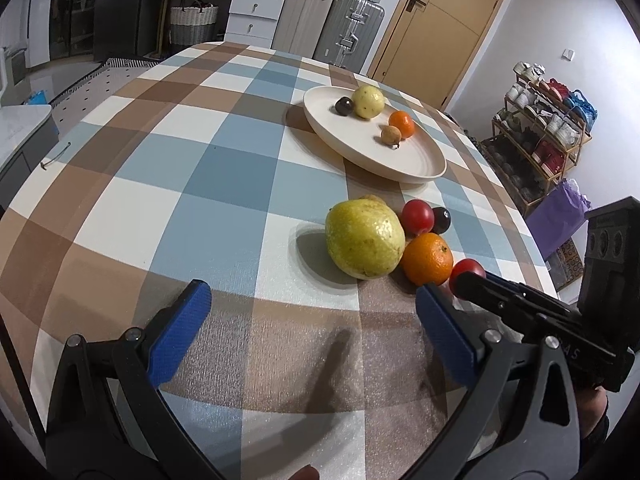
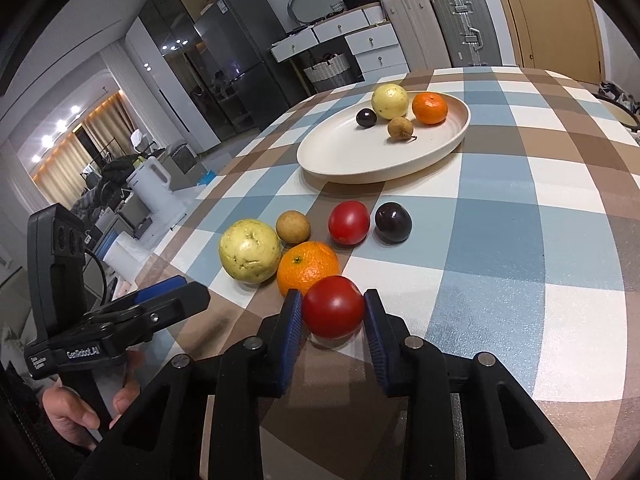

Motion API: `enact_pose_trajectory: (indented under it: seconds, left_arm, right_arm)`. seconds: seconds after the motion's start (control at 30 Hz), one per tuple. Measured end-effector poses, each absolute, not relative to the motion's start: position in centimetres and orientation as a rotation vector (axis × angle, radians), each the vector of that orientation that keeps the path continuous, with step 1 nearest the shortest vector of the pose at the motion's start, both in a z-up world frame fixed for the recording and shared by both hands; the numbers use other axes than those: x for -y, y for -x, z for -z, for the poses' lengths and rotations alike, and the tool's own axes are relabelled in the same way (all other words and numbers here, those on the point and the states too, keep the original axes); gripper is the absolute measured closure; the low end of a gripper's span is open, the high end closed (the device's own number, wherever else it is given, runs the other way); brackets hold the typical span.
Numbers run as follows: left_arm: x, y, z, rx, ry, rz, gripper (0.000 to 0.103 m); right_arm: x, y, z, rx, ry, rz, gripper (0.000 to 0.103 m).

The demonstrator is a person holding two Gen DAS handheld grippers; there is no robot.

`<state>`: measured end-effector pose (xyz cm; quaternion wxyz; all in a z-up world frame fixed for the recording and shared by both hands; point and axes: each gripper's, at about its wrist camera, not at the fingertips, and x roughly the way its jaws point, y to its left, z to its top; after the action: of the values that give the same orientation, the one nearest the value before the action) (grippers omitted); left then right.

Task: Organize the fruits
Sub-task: 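Grasp the yellow-green pear with the left gripper while the right gripper holds the tomato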

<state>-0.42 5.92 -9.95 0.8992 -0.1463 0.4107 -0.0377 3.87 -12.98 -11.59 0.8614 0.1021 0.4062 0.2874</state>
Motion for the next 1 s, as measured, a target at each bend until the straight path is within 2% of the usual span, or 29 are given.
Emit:
enact_pose_trajectory:
  seconds: [0.63, 0.9, 0.97, 1.0]
  left_arm:
    - [-4.7, -4.2, 9.3, -0.891, 0.305, 0.117, 0.001]
    - [-4.9, -6.0, 10.4, -0.943, 0.4, 0.199, 0.002]
    - [-4.8, -6.1, 10.7, -0.95, 0.421, 0.219, 0.004]
    - [-4.8, -6.2, 10.6, -0.946, 0.422, 0.223, 0.009]
  right_arm:
    - [14.6, -3.4, 11.4, -0.81, -0.293, -0.662, 0.071]
    - [14.3, -3.2, 11.3, -0.794, -0.288, -0.678, 0.072]
    - [14.4, -3.3, 11.3, -0.796, -0.295, -0.68, 0.071]
    - [14.5, -3.3, 11.3, -0.797, -0.297, -0.682, 0.071]
